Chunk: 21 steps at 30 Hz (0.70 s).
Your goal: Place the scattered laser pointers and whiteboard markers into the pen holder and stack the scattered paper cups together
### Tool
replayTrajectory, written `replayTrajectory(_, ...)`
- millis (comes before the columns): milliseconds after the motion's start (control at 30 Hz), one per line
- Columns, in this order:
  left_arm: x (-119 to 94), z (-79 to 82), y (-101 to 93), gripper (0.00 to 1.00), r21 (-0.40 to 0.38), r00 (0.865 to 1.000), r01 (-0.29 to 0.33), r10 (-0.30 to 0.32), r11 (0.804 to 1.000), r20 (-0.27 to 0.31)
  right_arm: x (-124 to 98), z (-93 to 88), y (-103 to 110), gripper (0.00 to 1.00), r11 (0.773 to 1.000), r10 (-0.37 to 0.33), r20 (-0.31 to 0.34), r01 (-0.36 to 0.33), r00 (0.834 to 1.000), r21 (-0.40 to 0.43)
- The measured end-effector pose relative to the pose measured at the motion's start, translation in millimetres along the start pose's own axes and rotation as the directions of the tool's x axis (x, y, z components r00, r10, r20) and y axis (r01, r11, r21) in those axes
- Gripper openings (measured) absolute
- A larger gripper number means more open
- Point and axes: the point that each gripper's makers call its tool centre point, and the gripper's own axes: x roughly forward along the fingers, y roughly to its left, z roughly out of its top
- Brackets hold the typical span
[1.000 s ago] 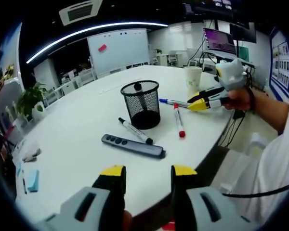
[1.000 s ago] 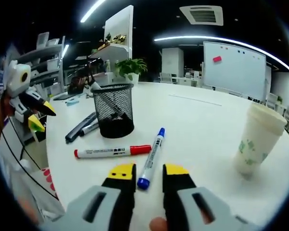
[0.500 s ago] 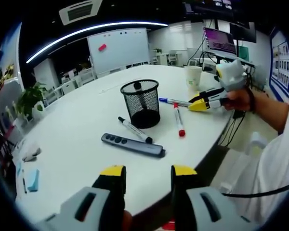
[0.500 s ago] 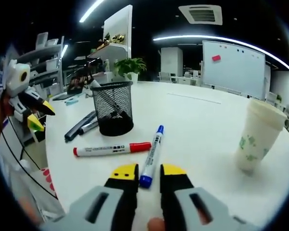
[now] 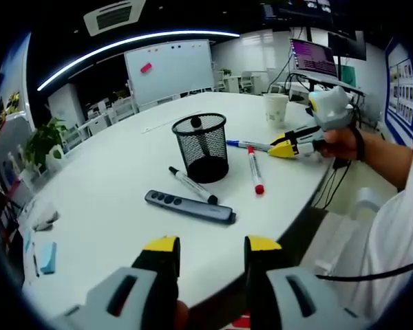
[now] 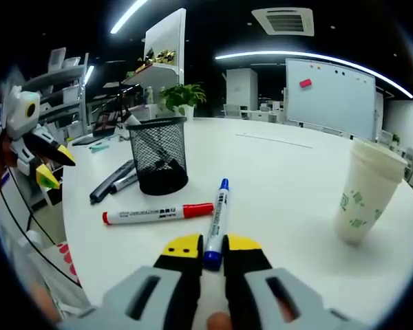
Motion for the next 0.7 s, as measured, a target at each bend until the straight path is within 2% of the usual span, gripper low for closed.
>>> replayTrajectory(433, -1.2, -0.7, 0.0, 0.38, 0.001, 1.0, -0.002, 0.002, 1.0, 0.0, 0.8, -0.2, -2.9, 0.1, 0.999, -0.047, 0.013, 0.046, 0.999, 0.028)
replayTrajectory(533, -2.0, -1.2, 0.8, 0.38, 0.0, 1.0, -0.005, 0.005, 1.0, 0.0, 0.7, -0.4, -3.7, 0.1, 0.996, -0.061, 0.014, 0.061, 0.998, 0.061)
replayTrajectory(700, -2.6, -1.5, 0.4, 0.38, -0.001, 1.0, -0.005, 0.005, 1.0, 0.001, 1.5, 0.0, -3.5, 0.1, 0.996, -0.077, 0.007, 0.076, 0.997, 0.055)
